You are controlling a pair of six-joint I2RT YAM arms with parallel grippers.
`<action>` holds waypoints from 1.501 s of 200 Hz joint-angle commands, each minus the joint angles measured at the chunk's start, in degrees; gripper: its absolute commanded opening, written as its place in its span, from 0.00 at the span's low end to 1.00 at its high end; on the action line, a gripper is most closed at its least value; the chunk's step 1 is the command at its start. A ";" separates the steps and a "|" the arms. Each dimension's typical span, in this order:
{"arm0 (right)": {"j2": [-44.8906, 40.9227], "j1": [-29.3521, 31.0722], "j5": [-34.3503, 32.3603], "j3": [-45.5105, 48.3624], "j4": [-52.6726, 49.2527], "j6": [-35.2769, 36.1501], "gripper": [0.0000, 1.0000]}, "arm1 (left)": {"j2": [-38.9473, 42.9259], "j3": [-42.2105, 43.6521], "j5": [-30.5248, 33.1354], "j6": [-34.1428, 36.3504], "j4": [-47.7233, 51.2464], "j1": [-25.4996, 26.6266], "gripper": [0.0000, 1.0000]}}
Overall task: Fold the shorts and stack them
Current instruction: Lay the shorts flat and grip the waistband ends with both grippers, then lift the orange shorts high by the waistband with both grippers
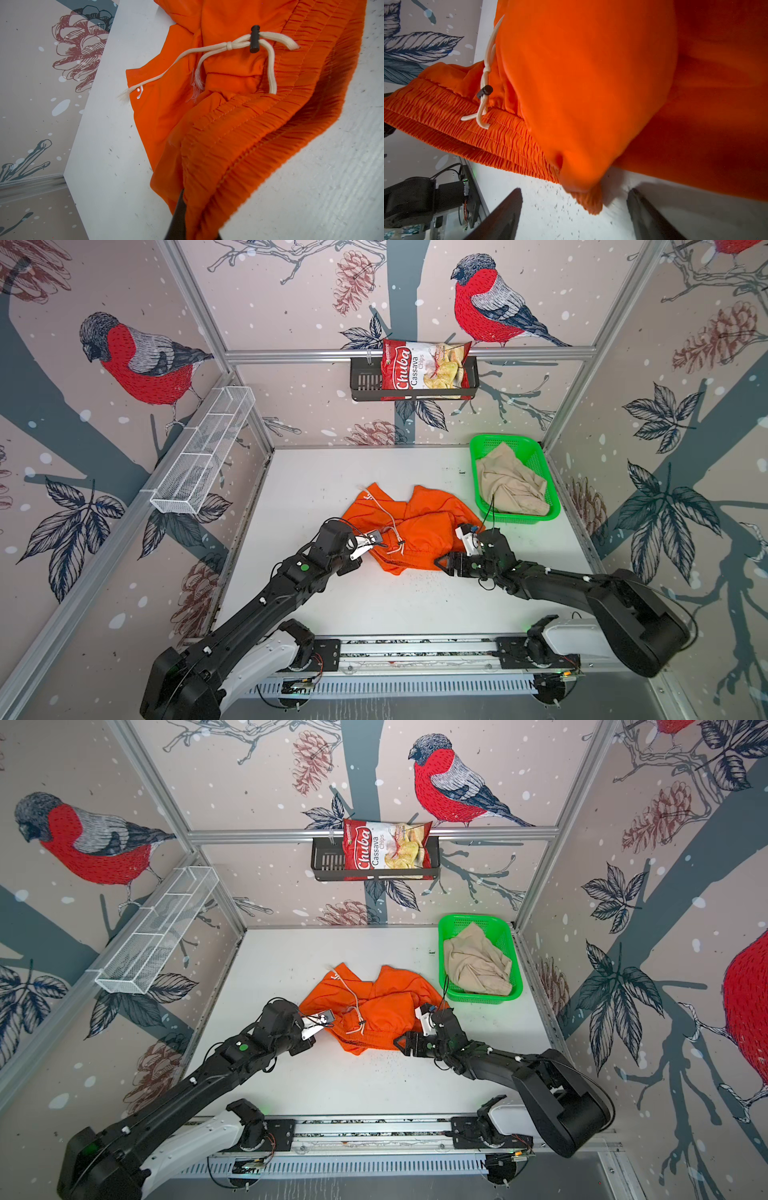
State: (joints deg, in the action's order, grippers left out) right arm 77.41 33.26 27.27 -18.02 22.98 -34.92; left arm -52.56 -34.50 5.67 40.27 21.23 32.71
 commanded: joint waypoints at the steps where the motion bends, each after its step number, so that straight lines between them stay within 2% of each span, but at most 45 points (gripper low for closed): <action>1: 2.79 0.12 2.64 0.94 10.91 -2.53 0.75 | 0.33 -0.03 -1.49 -0.80 -1.58 0.07 0.00; 23: 4.84 0.11 0.47 1.37 14.33 -1.98 0.69 | 0.46 0.25 -1.84 -0.63 -2.03 0.04 0.00; 78: 10.00 0.89 1.27 1.97 22.83 -3.29 0.48 | 0.96 1.01 -1.63 -1.25 -3.30 0.07 0.00; 94: 9.93 0.93 2.47 2.14 24.40 -4.14 0.36 | 1.18 1.36 -0.84 -0.94 -4.01 0.03 0.00; 104: 8.78 0.89 3.00 2.03 24.26 -4.82 0.25 | 1.48 1.49 -0.35 -1.14 -4.56 0.03 0.00; 120: 4.31 0.40 3.49 1.15 22.06 -6.22 0.08 | 2.39 0.92 0.21 -2.29 -5.09 0.07 0.00; 131: 0.10 -0.60 3.43 -1.00 17.72 -7.03 0.01 | 3.38 0.05 1.07 -3.47 -5.58 0.07 0.00; 149: -6.55 -3.26 1.63 -9.30 2.15 -7.44 0.00 | 4.97 -2.34 2.84 -4.76 -6.58 -0.01 0.00; 168: -9.73 -6.56 2.68 -21.84 -13.98 -3.92 0.00 | 5.02 -6.85 5.71 -5.20 -7.18 0.07 0.00; 194: -10.35 -11.08 6.31 -39.44 -26.90 -0.24 0.00 | 1.92 -17.18 10.12 -4.24 -4.93 0.07 0.00; 220: -10.39 -14.93 12.16 -53.02 -31.20 -0.17 0.00 | -0.17 -28.58 13.59 -2.95 -2.42 0.06 0.00; 253: -10.03 -14.93 14.53 -71.16 -39.93 1.56 0.00 | 1.57 -39.57 13.61 -2.26 0.68 0.07 0.00; 276: -11.20 -14.93 15.27 -77.01 -42.55 -0.13 0.00 | 4.30 -43.50 13.82 -1.81 2.11 0.07 0.00; 300: -12.32 -14.93 14.76 -78.93 -45.54 -0.43 0.00 | 6.17 -45.40 16.39 -1.48 4.81 0.07 0.00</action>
State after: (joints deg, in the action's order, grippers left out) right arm 65.91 18.52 44.99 -95.44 -18.48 -34.76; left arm -47.75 -78.32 14.50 38.00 21.58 32.93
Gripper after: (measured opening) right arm 0.082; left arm 0.086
